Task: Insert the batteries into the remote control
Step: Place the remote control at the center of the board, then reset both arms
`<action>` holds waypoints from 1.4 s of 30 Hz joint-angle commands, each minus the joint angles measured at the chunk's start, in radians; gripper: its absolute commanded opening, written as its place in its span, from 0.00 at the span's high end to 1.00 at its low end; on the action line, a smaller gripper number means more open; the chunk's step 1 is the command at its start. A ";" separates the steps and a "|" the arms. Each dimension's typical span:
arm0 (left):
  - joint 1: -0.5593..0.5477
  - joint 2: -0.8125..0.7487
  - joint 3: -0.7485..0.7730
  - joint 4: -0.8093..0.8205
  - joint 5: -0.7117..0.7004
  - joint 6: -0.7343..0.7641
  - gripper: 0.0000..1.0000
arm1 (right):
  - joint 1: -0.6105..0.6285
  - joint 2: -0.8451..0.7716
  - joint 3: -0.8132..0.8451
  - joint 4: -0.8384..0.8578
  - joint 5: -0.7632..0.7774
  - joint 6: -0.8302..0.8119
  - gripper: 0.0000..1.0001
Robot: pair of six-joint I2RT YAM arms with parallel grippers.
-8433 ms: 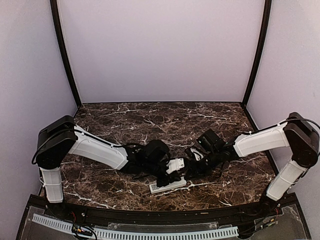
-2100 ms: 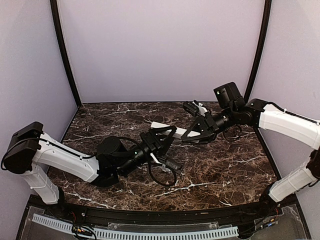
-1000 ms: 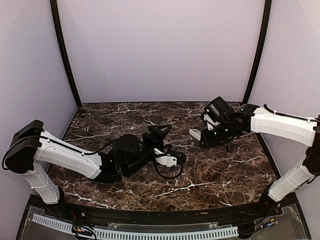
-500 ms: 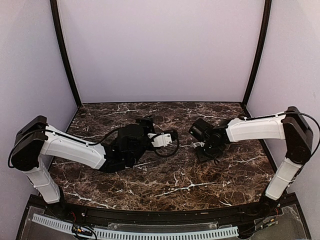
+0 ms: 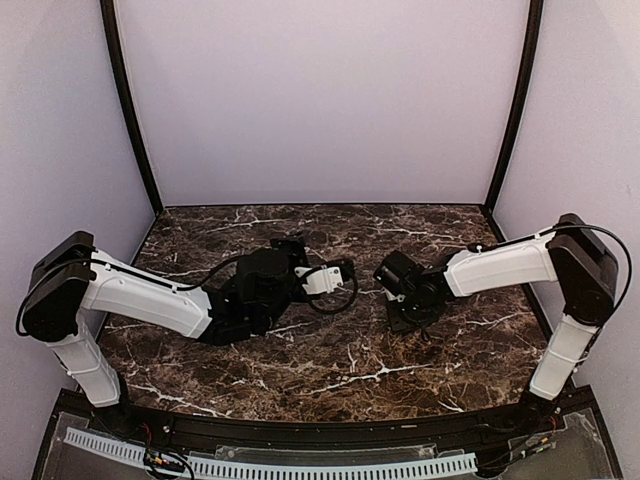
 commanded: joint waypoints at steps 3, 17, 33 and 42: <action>0.013 -0.021 0.004 0.015 -0.012 0.000 0.11 | 0.018 0.079 -0.078 -0.015 -0.050 0.037 0.59; 0.020 -0.038 -0.006 0.015 -0.003 -0.004 0.11 | 0.021 -0.016 0.006 -0.140 0.009 0.029 0.44; 0.045 -0.072 0.006 -0.089 -0.019 -0.167 0.10 | -0.049 -0.255 0.069 -0.191 -0.005 -0.035 0.33; 0.305 -0.196 0.082 -0.650 0.220 -0.855 0.09 | -0.541 -0.483 -0.152 0.151 -0.264 -0.190 0.01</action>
